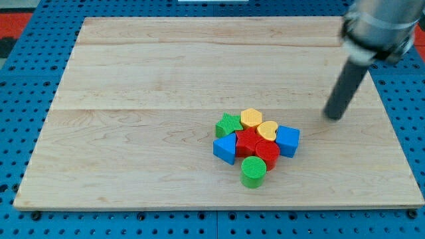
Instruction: Place your arm at the bottom left of the green circle
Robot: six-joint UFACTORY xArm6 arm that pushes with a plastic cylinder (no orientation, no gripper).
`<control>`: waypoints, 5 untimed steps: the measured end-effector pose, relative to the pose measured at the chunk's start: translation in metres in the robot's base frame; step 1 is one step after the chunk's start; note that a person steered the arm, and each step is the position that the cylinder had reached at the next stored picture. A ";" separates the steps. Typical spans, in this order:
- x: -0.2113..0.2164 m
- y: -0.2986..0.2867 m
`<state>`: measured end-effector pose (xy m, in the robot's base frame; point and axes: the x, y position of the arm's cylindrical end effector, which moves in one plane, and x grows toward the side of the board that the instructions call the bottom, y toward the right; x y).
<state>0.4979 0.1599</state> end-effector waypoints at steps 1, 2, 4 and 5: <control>0.061 0.001; 0.081 -0.001; 0.110 -0.162; 0.105 -0.162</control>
<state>0.6029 -0.0021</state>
